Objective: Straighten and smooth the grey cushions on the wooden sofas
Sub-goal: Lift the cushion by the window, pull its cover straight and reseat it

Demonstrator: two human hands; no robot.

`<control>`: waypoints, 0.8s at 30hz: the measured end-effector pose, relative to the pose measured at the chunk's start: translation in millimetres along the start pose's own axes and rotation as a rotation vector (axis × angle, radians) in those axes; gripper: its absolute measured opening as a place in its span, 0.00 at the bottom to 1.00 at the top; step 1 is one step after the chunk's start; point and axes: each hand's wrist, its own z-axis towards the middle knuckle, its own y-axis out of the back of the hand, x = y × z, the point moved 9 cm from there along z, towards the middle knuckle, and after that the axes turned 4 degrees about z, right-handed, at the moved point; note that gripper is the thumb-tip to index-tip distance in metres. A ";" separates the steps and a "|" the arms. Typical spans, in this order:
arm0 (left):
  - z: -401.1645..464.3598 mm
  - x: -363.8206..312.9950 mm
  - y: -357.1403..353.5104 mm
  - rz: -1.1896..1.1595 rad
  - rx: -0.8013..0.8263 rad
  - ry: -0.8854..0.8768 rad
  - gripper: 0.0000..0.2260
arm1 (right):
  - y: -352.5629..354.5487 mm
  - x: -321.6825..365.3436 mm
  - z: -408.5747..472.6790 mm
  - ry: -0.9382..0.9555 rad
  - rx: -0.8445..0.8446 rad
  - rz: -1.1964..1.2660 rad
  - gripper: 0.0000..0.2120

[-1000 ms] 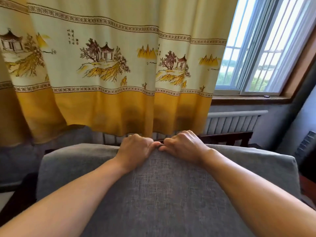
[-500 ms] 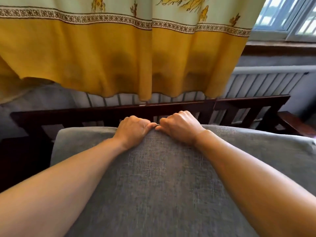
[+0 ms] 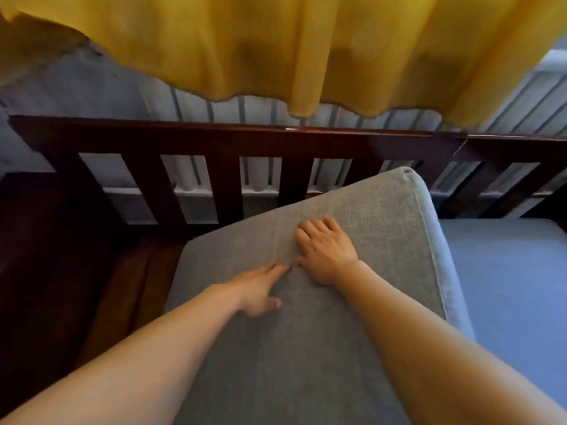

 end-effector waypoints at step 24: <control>8.9 97.7 -34.1 -0.140 -0.100 0.185 0.39 | -57.6 63.1 54.5 -0.049 0.136 0.008 0.29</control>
